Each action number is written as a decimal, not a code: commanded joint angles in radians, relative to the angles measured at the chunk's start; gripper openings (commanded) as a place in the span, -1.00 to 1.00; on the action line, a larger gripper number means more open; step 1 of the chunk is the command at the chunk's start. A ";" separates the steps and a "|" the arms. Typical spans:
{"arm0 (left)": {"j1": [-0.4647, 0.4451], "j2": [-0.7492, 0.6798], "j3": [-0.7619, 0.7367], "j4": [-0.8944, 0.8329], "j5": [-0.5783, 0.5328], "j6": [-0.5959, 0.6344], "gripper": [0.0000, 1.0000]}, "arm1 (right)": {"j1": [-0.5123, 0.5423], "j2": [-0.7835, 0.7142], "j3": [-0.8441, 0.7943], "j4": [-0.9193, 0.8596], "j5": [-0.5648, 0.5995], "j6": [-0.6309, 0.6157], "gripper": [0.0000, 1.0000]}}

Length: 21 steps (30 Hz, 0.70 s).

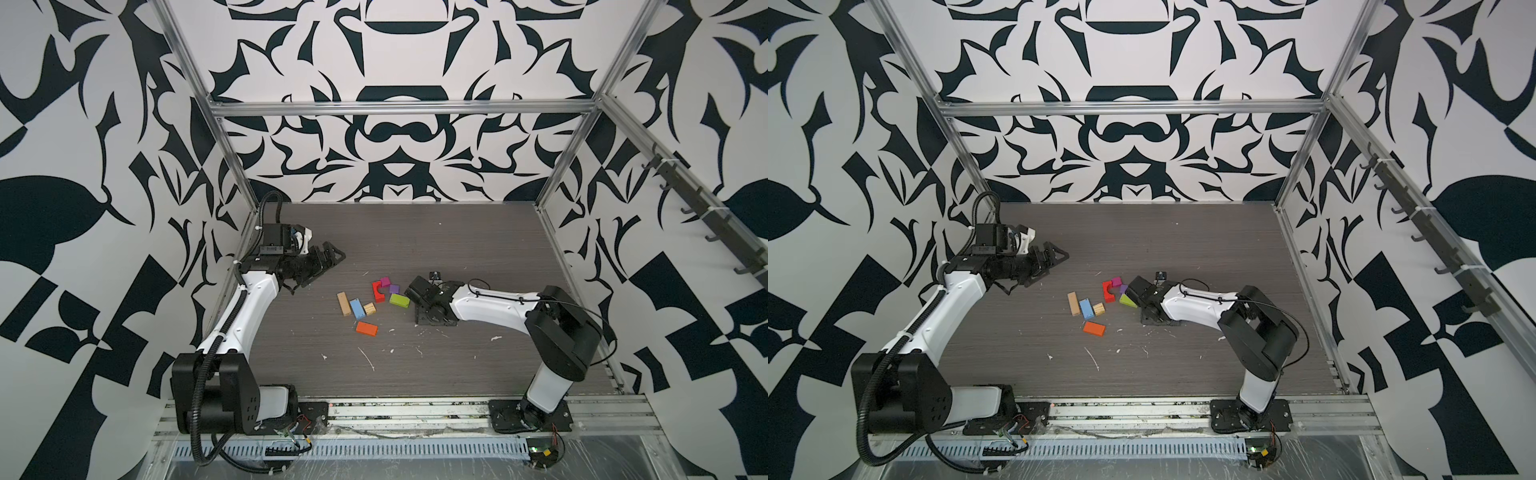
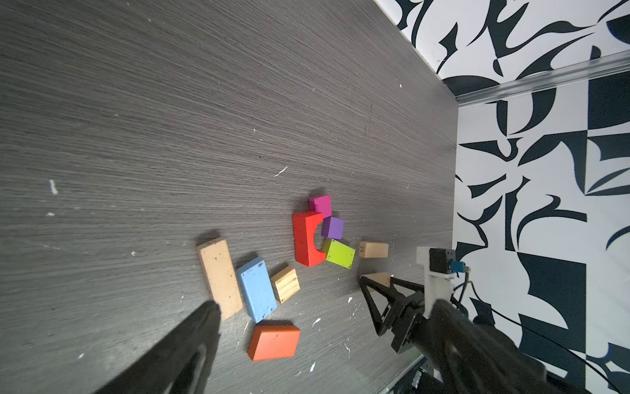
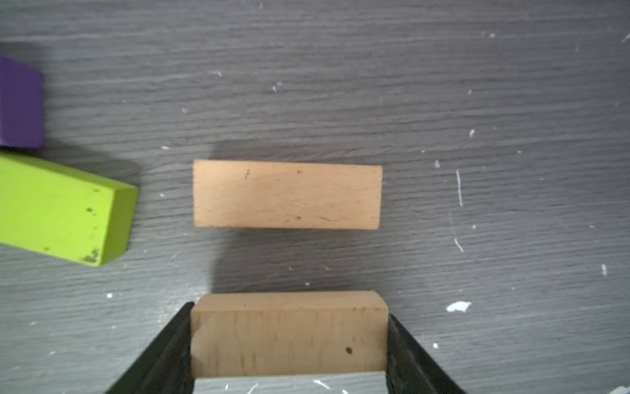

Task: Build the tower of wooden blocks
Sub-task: 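Carry the held wood bar back beside the placed tan bar, then lower the held bar alongside the tan bar with the right gripper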

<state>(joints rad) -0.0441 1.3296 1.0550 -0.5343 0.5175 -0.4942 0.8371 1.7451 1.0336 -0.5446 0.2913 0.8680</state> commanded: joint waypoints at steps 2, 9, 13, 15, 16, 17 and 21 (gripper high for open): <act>0.006 -0.010 -0.013 0.005 0.006 -0.001 0.98 | -0.007 0.000 0.012 0.011 0.005 0.002 0.41; 0.005 -0.010 -0.013 0.007 0.008 -0.001 0.98 | -0.015 0.028 0.032 0.007 0.003 -0.008 0.41; 0.004 -0.007 -0.014 0.009 0.008 -0.003 0.98 | -0.026 0.034 0.034 0.018 -0.003 -0.016 0.41; 0.006 -0.002 -0.013 0.010 0.014 -0.005 0.98 | -0.029 0.038 0.035 0.023 -0.007 -0.019 0.41; 0.005 -0.001 -0.012 0.010 0.015 -0.006 0.98 | -0.030 0.042 0.037 0.024 -0.007 -0.019 0.41; 0.005 0.000 -0.011 0.011 0.015 -0.006 0.98 | -0.030 0.045 0.039 0.025 -0.007 -0.021 0.41; 0.006 -0.006 -0.015 0.012 0.009 -0.004 0.98 | -0.037 0.056 0.046 0.028 -0.012 -0.027 0.41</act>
<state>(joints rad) -0.0441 1.3296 1.0534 -0.5243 0.5186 -0.4984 0.8093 1.7882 1.0527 -0.5140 0.2806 0.8566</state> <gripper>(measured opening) 0.991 0.713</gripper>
